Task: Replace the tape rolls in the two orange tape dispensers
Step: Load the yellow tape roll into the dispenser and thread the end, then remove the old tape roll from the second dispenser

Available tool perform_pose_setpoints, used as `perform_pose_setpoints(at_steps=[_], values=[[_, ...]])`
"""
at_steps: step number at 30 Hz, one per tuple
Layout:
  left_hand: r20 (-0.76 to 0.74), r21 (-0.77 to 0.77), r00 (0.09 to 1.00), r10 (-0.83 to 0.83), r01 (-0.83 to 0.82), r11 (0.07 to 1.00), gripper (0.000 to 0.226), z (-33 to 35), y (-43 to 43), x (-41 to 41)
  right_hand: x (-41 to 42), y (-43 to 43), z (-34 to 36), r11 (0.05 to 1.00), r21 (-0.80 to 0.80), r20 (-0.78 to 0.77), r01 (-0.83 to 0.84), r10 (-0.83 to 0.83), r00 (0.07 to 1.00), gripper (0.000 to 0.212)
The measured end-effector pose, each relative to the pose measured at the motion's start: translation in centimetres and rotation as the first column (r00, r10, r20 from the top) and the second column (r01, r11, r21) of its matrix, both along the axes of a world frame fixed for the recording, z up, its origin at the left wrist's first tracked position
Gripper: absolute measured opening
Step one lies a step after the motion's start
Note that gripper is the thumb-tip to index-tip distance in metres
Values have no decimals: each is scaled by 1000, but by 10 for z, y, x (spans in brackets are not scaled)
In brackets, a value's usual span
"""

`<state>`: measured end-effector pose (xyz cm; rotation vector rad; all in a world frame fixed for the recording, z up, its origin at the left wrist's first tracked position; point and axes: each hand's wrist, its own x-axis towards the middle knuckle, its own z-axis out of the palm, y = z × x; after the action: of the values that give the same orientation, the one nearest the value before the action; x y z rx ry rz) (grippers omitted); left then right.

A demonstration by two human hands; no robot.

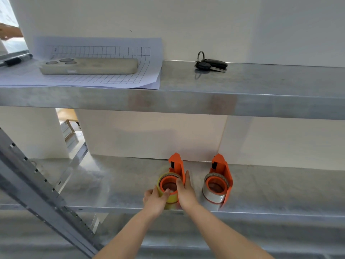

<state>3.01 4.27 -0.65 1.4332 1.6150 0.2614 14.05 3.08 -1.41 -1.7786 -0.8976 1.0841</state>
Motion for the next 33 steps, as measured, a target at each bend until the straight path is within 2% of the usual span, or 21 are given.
perform_pose_setpoints(at_steps=[4,8,12,19,22,25,29,33], values=[[-52,42,998,-22,24,999,52,0,1,2,4,1,2,997,-78,29,-3,6,1000,63],[-135,91,990,-40,53,994,64,4,4,4,5,2,9,984,-168,74,-54,67,995,70],[-161,132,985,-65,87,987,72,13,7,5,10,-3,26,990,-130,-20,-53,51,999,83],[-80,245,992,-94,111,963,56,34,17,18,49,-16,54,1000,16,-18,-26,26,999,66],[-31,374,990,-139,140,917,41,50,15,37,74,-32,66,990,116,26,78,-82,996,45],[-13,461,973,-229,209,862,50,59,6,58,99,-46,76,968,178,82,179,-196,977,33],[-33,535,911,-411,363,763,54,64,-15,83,126,-63,81,957,134,75,259,-271,960,48],[15,488,845,-534,460,742,42,56,-31,102,139,-83,76,988,33,257,149,-153,954,57]])
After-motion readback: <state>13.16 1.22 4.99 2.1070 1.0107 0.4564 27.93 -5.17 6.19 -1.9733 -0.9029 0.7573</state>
